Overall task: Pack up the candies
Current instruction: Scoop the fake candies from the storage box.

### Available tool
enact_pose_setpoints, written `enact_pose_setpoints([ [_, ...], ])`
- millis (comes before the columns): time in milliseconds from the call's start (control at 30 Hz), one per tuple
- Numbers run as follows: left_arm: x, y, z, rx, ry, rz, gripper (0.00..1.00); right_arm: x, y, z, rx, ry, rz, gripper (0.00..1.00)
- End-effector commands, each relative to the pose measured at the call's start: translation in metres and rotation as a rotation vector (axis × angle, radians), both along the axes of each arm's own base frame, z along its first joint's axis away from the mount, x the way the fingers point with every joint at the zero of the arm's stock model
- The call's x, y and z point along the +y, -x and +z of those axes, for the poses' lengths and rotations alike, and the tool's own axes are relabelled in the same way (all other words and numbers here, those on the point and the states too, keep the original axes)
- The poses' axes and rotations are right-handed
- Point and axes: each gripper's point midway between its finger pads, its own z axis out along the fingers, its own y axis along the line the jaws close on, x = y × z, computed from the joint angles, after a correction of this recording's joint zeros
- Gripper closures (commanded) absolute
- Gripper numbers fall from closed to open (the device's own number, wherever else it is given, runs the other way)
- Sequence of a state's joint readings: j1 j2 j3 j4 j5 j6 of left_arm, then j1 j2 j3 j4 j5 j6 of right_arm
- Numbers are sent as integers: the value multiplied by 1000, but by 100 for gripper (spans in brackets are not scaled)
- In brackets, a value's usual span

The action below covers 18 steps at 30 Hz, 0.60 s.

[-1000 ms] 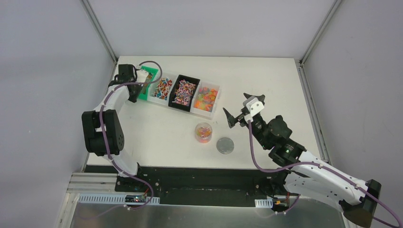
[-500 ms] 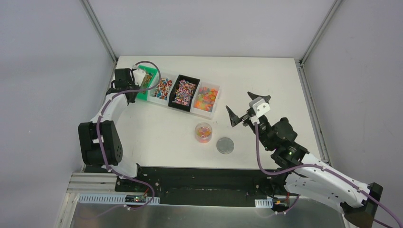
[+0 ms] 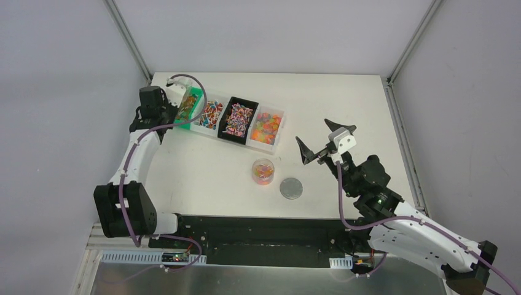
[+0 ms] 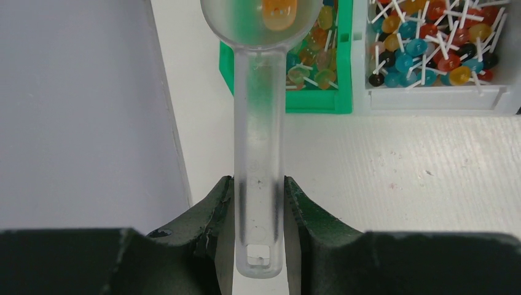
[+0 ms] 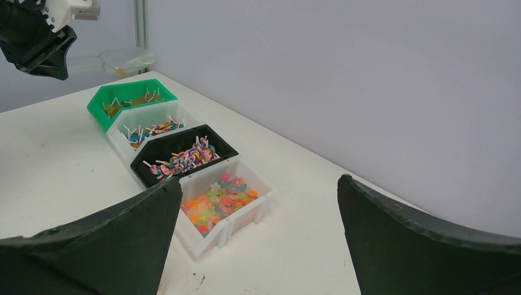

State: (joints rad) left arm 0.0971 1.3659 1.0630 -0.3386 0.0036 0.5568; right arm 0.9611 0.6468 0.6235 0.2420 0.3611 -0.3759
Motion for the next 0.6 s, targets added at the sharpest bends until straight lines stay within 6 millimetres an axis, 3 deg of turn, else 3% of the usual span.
enact_pose_setpoints([
  [0, -26, 2, 42, -111, -6, -87, 100, -6, 1, 8, -17, -36, -17, 0],
  [267, -100, 21, 59, -89, -35, -325, 100, -7, 1, 9, -12, -49, -20, 0],
  [567, -161, 66, 84, -127, 9, -607, 100, -11, 1, 8, -10, -39, -39, 0],
])
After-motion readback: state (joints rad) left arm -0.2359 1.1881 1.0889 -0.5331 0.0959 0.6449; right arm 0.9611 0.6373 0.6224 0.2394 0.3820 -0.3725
